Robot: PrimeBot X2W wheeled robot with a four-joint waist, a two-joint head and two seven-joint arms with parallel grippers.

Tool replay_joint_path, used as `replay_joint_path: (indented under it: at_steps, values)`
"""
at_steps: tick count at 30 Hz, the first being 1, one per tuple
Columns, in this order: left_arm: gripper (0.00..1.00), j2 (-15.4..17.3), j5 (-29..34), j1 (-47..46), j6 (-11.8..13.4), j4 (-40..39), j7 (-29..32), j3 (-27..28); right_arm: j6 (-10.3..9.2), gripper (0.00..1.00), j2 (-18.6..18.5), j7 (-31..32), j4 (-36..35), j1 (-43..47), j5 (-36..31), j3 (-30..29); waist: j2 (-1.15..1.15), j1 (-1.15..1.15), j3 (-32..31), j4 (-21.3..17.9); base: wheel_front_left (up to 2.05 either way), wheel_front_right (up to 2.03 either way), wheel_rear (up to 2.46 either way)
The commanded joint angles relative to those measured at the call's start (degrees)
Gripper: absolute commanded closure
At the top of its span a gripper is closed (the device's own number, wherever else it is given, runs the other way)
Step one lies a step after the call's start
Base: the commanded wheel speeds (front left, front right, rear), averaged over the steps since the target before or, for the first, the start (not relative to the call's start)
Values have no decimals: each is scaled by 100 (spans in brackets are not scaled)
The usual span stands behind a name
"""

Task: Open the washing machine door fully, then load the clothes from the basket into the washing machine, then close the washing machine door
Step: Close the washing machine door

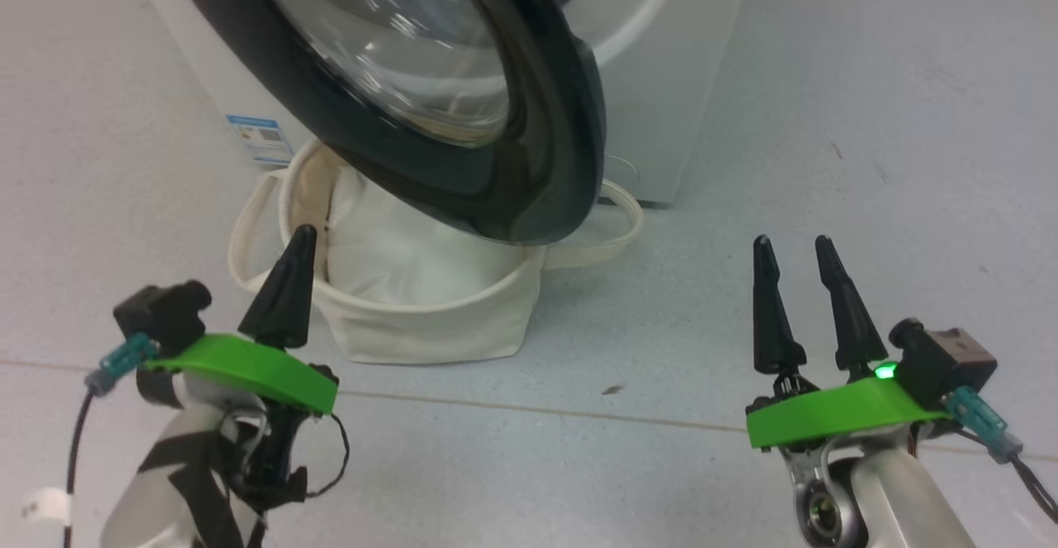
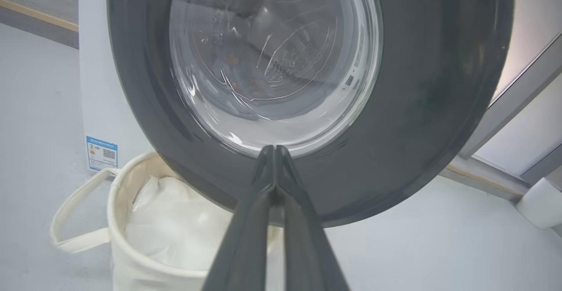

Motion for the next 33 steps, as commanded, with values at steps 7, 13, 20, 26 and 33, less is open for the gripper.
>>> replay_joint_path:
  at_steps: [7, 13, 20, 26, 33]
  values:
    - [100, -519, 1976, 644, 446, -946, -66, 1102, 1, 0, 12, -71, -179, 78, -88, 181, 0, 1, -203, 287, 0, 0, 0]
    - [0, -894, 2816, 1123, 315, -1365, -67, 1569, 1, 0, 12, -71, -163, 116, -79, 234, 0, 1, -242, 287, 0, 0, 0]
    - [0, -1047, 3305, 1355, 184, -1626, -67, 1816, 1, 0, 12, -71, -166, 124, -66, 242, 0, 1, -203, 228, 0, 0, 0]
    - [0, -1077, 3415, 1390, 142, -1726, -67, 1870, 1, 0, 12, -71, -163, 94, -78, 251, 0, 1, -167, 203, 0, 0, 0]
    - [0, -1080, 3305, 1445, 178, -1713, -67, 1807, 1, 0, 12, -71, -154, 109, -71, 252, 0, 1, -235, 207, 0, 0, 0]
